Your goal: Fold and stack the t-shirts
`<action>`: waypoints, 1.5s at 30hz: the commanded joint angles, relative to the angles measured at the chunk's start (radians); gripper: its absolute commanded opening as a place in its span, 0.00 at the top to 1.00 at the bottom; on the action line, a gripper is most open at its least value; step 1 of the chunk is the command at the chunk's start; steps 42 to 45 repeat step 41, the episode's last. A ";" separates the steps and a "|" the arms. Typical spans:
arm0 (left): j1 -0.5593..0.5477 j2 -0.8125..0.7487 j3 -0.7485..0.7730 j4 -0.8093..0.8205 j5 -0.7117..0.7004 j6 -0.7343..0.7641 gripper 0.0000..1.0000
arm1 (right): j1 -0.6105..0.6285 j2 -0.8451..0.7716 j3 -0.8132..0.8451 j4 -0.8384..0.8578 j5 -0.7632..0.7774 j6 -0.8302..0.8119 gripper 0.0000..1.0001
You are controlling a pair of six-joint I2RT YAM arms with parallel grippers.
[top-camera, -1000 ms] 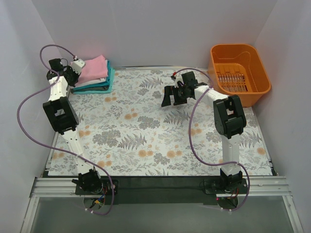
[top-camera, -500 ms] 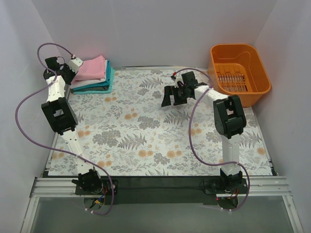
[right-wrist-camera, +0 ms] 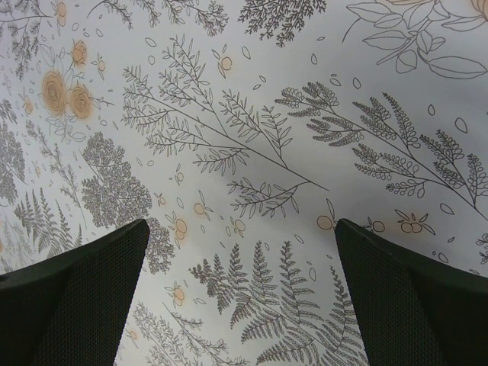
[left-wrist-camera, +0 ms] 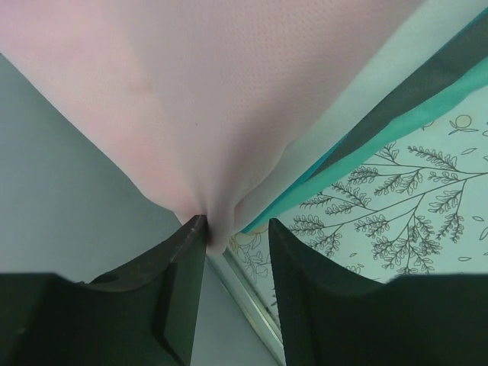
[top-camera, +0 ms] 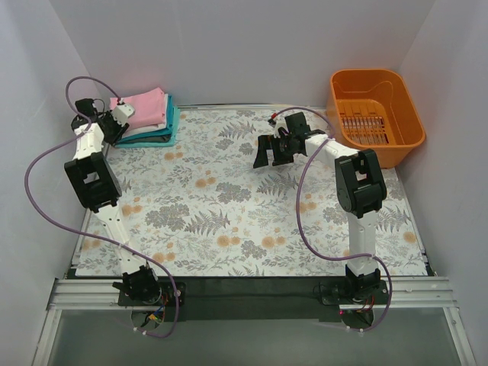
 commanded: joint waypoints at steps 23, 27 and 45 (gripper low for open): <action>-0.113 -0.600 -0.254 -0.069 0.135 -0.856 0.03 | -0.179 -0.536 -0.203 -0.197 0.191 -0.308 0.02; -0.271 -0.741 -0.530 0.049 0.023 -0.969 0.02 | -0.265 -0.653 -0.345 -0.215 0.181 -0.372 0.02; -0.491 -0.970 -1.041 0.166 -0.057 -1.090 0.02 | -0.278 -0.866 -0.744 -0.180 0.101 -0.446 0.02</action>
